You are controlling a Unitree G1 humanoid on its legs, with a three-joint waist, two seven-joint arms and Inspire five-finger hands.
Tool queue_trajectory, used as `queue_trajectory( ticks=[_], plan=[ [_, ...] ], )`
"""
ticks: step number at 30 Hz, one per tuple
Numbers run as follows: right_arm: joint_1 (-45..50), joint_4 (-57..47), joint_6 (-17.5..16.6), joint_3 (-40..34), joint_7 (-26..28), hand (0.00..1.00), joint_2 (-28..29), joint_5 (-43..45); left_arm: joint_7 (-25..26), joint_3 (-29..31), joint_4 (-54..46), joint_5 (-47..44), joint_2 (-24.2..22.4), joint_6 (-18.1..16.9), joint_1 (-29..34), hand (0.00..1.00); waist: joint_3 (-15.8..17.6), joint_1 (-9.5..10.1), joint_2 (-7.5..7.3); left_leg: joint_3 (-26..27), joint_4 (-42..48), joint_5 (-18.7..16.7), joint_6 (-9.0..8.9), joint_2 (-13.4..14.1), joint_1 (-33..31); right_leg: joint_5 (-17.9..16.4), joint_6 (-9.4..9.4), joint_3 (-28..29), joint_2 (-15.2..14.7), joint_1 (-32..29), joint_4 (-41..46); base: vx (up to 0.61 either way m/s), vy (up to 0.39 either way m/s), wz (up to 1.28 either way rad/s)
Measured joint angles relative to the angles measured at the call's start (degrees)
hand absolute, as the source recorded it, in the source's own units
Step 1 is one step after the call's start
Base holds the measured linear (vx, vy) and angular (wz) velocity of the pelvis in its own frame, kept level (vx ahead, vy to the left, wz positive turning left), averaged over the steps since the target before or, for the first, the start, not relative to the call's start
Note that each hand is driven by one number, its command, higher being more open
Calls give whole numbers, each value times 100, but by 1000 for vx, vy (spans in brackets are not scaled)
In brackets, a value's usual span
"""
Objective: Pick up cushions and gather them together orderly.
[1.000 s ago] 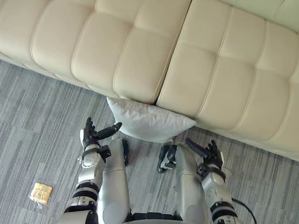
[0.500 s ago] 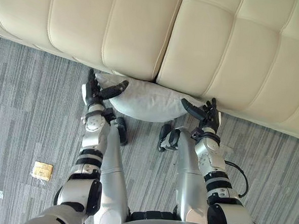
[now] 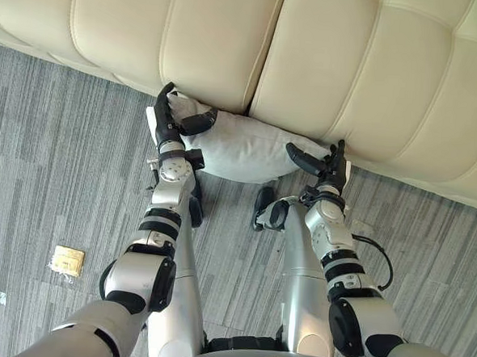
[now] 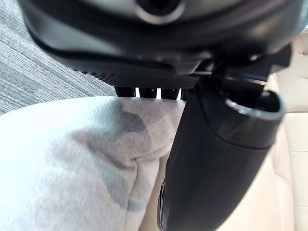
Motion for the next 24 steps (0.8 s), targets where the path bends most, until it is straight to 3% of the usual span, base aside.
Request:
queue_trajectory(
  ticks=[6,10,16,19,24],
  plan=[
    [-215,565,257,249,151,0,-109,18,0,-1,355,-3,-44,126,-267,0,-1,22,22,49,-305,215,12,-12,120,165,-24,-19,10,59,-237,-34,29,-1],
    [-101,1021,667,1063,405,0,-105,50,-1,-250,435,-31,-214,178,-279,0,10,181,228,32,-440,324,-25,2,201,243,-107,-59,82,123,-389,21,11,-2],
    [-36,1021,706,1442,422,0,-111,309,72,-418,362,-75,-220,177,-308,0,7,192,257,8,-589,331,-42,23,511,255,-94,-89,149,447,-562,32,41,-2],
    [-5,944,757,1660,419,0,-111,442,135,-449,124,-122,-220,179,-212,0,4,199,262,7,-631,327,-52,27,615,246,-68,-92,163,552,-625,8,56,-1],
    [432,-96,900,1810,255,0,-104,523,253,-573,-920,-251,-194,179,224,0,19,242,301,-33,-793,305,-81,57,983,284,-71,-172,208,1005,-895,25,69,2]
  ],
)
